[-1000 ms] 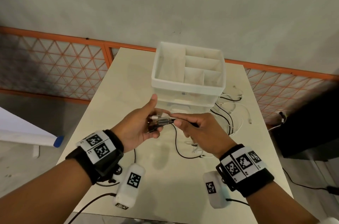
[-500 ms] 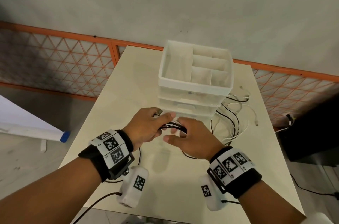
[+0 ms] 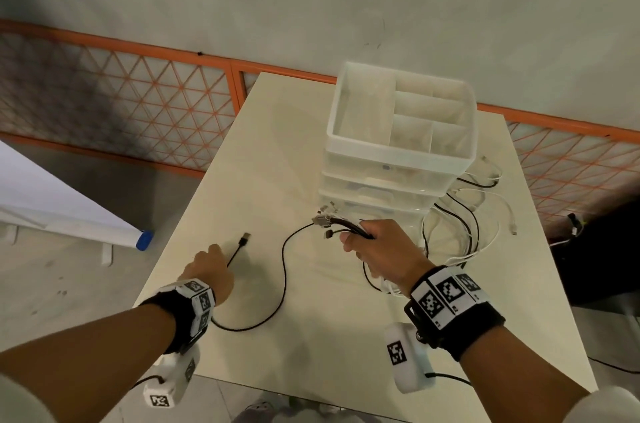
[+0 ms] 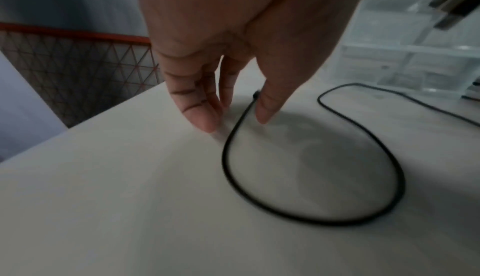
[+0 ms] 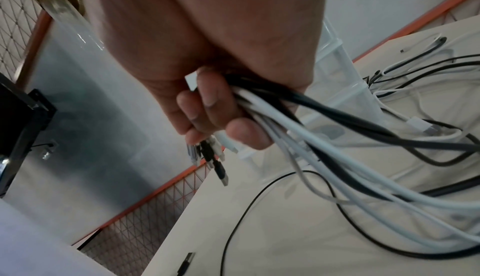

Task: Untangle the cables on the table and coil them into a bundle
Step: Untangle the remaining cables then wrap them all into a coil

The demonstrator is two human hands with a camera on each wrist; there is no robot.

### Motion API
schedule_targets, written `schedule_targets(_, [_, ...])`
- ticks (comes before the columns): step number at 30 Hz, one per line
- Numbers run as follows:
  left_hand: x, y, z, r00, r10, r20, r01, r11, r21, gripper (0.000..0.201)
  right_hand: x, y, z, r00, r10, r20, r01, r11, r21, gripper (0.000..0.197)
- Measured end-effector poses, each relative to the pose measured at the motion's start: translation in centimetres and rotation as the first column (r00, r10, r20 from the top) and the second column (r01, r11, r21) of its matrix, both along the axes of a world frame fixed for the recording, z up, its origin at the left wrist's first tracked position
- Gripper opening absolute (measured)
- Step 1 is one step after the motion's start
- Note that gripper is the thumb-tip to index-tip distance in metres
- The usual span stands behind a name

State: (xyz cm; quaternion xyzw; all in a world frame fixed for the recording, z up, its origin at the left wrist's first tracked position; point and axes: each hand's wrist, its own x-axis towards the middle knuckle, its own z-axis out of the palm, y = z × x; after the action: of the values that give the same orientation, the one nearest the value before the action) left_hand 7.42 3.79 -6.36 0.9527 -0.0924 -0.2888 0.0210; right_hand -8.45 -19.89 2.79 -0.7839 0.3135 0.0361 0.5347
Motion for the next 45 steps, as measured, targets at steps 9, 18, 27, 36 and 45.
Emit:
schedule_targets(9, [-1.4,-2.2,0.2,0.999,-0.023,-0.031,0.024,1.000,0.021,0.032,-0.1,0.1,-0.2,1.000,-0.021,-0.007,0.021,0.998,0.067,0.022])
schedule_targets(18, [-2.2,-3.1,1.9,0.998,-0.006,-0.056,0.006,1.000,0.005,0.037,-1.1,0.1,0.0,0.999,-0.036,0.018,0.035,0.996,0.077,0.024])
schedule_targets(27, [-5.5,-11.1,10.6,0.685,-0.081,-0.724,-0.624,0.448,-0.641,0.016,-0.4,0.1,0.9,0.970,-0.098,0.222,0.070,0.989,0.130,0.023])
schedule_targets(36, [-4.6,-10.5,11.3,0.568,0.082,-0.819,-0.785,0.355,-0.508,0.017,-2.2,-1.5,2.5,0.977,-0.041,0.210,0.008,0.987,0.159,0.028])
schedule_targets(45, [-6.0,-12.7,12.9,0.549,-0.176,-0.817,-0.786,0.223,-0.576,0.060,-3.0,-1.2,4.1,0.972,0.142,0.185,-0.159,0.984,0.084,0.022])
